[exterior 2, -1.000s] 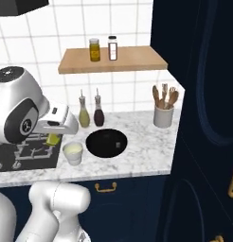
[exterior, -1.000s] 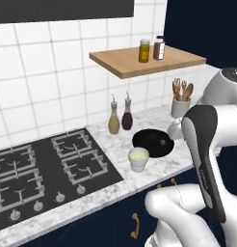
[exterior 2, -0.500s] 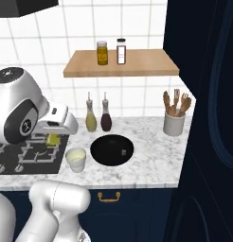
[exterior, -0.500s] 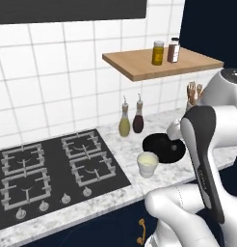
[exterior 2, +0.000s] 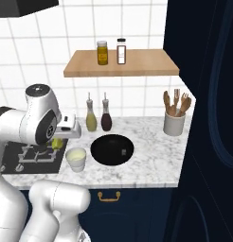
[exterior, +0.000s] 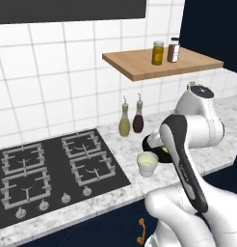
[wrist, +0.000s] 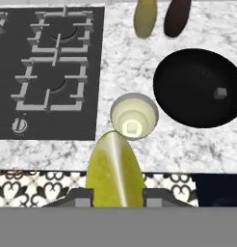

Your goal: Grab a lemon wedge from the fridge and one ice cube from the ice bowl, and put them in the glass of lemonade.

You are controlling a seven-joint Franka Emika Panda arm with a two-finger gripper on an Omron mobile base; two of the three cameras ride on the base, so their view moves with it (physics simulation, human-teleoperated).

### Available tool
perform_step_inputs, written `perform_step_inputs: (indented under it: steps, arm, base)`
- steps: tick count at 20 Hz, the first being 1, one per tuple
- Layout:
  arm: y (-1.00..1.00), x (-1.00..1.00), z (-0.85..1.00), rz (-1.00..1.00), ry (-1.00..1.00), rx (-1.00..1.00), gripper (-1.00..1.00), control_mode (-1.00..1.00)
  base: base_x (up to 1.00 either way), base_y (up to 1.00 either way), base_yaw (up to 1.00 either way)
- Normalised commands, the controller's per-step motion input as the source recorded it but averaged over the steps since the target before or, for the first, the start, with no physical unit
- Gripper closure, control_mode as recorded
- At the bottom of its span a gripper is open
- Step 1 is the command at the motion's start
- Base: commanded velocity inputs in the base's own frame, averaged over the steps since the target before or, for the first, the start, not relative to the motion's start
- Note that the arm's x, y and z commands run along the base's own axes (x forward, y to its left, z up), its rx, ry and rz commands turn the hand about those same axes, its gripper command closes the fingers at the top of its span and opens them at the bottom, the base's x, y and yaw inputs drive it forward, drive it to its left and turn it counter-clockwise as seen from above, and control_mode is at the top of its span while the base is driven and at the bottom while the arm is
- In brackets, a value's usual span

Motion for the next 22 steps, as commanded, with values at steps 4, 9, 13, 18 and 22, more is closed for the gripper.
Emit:
perform_step_inputs:
  steps: [4,9,13,18,22]
  arm:
    - [0.01,0.27,-0.46,0.0,0.0,-0.07,1.0,-1.0]
    - [0.0,0.0,-0.26,0.0,-0.01,-0.02,1.0,-1.0]
    - [0.0,0.0,-0.2,0.0,0.0,0.0,1.0,-1.0]
    - [0.13,0.6,-0.03,-0.01,0.04,-0.04,1.0,-1.0]
    - [0.05,0.62,-0.06,0.0,0.07,-0.03,1.0,-1.0]
  base:
    - [0.0,0.0,0.0]
    - [0.0,0.0,0.0]
    - [0.0,0.0,0.0]
    - [0.0,0.0,0.0]
    - [0.0,0.0,0.0]
